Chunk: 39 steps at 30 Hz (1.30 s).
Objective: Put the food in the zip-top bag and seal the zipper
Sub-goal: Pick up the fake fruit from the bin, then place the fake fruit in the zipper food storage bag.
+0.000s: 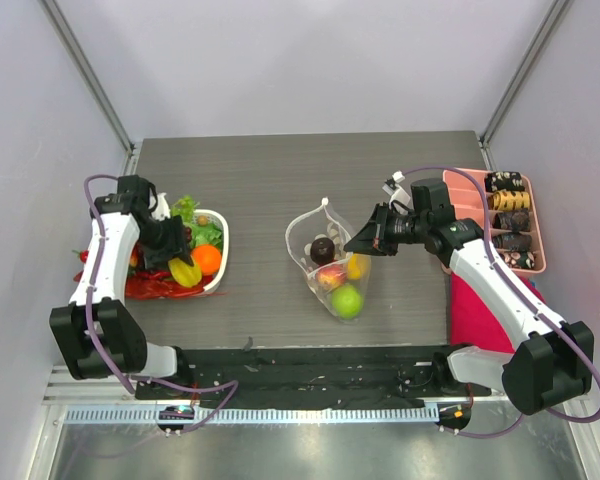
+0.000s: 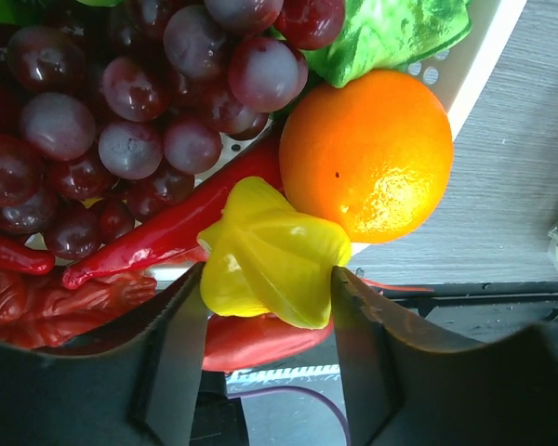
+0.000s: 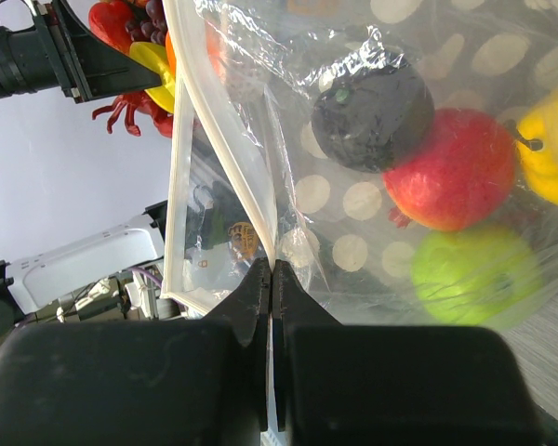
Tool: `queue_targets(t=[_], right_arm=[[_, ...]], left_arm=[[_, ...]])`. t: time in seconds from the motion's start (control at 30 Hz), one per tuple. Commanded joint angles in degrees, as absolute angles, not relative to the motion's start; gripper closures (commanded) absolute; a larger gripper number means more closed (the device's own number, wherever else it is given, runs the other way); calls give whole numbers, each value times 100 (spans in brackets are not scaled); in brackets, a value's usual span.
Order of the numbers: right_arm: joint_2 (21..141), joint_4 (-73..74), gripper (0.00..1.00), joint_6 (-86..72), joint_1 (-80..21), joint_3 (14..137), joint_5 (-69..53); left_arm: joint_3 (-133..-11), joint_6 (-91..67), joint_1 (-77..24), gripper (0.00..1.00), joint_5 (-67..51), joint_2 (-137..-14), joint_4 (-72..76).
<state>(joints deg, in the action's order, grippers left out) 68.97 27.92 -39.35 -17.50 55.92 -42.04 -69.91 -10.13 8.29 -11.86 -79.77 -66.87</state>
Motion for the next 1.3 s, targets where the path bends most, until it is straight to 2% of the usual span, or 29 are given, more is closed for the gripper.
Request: queue_targets(t=[0.0, 0.1, 0.23, 0.57, 0.67, 0.8, 0.93, 1.03, 1.27], right_arm=[[6864, 2646, 99, -3937, -1731, 5704, -4166], [6873, 2602, 99, -3981, -1732, 5704, -4175], [6908, 2610, 99, -3964, -1740, 5739, -4175], [6943, 2575, 99, -3973, -1731, 5757, -4219], [6943, 2566, 99, -3964, -1740, 5766, -4228], [6943, 2619, 99, -3955, -1732, 5809, -4219], [6926, 2838, 99, -3797, -1732, 5924, -4184], [6926, 2892, 99, -3771, -1731, 5950, -4184], [6873, 2962, 99, -3735, -1732, 6020, -4219]], left_arm=[[-7180, -976, 888, 51, -1204, -7884, -6767], [-7250, -914, 879, 57, -1152, -7735, -6855], [-7574, -800, 879, 58, -985, -7559, -7083], [-8946, -519, 616, 68, -1072, -7505, -7102], [-9403, -658, 63, 69, -1239, -7672, -6786], [-9887, -800, -1918, 67, -897, -7866, -5987], [-10274, -870, -3256, 65, -555, -8331, -5214], [-10599, -896, -3987, 65, -404, -8893, -5107], [-10618, -1441, -4684, 65, -966, -9755, -4808]])
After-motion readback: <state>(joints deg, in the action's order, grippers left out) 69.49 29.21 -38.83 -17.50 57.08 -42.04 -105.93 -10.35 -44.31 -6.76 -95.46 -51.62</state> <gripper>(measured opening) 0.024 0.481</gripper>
